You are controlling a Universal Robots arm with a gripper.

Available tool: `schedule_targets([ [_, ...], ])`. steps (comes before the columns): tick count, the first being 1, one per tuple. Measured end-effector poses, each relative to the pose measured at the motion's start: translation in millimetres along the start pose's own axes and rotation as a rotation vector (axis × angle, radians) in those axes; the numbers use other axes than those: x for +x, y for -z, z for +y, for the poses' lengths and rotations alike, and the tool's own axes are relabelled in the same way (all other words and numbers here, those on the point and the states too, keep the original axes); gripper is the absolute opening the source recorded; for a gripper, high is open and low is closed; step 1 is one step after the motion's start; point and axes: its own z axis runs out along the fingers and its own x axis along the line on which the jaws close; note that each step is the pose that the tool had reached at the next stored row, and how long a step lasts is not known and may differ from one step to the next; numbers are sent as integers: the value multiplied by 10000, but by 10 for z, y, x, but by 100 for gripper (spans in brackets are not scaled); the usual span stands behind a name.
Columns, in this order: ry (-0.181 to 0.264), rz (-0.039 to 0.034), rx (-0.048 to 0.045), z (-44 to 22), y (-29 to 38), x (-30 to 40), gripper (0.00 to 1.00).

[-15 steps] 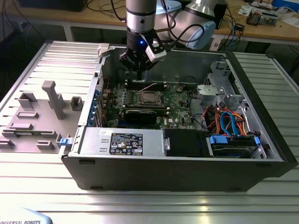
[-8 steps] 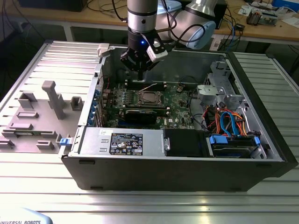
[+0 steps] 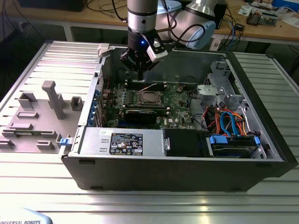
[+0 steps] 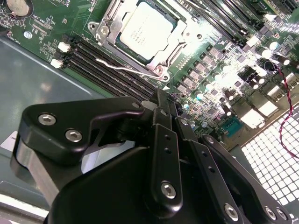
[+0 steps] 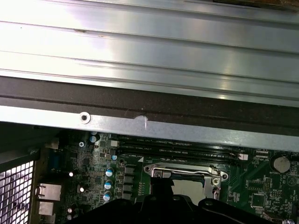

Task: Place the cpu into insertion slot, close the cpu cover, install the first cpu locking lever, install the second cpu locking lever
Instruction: 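Install the first cpu locking lever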

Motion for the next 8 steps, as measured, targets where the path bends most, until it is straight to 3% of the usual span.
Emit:
schedule_targets([
  [2, 0, 0, 0, 0, 0, 0, 11],
  [3, 2, -6, -43, -6, -2, -1, 11],
  [8, -5, -55, -547, -75, -5, 7, 11],
])
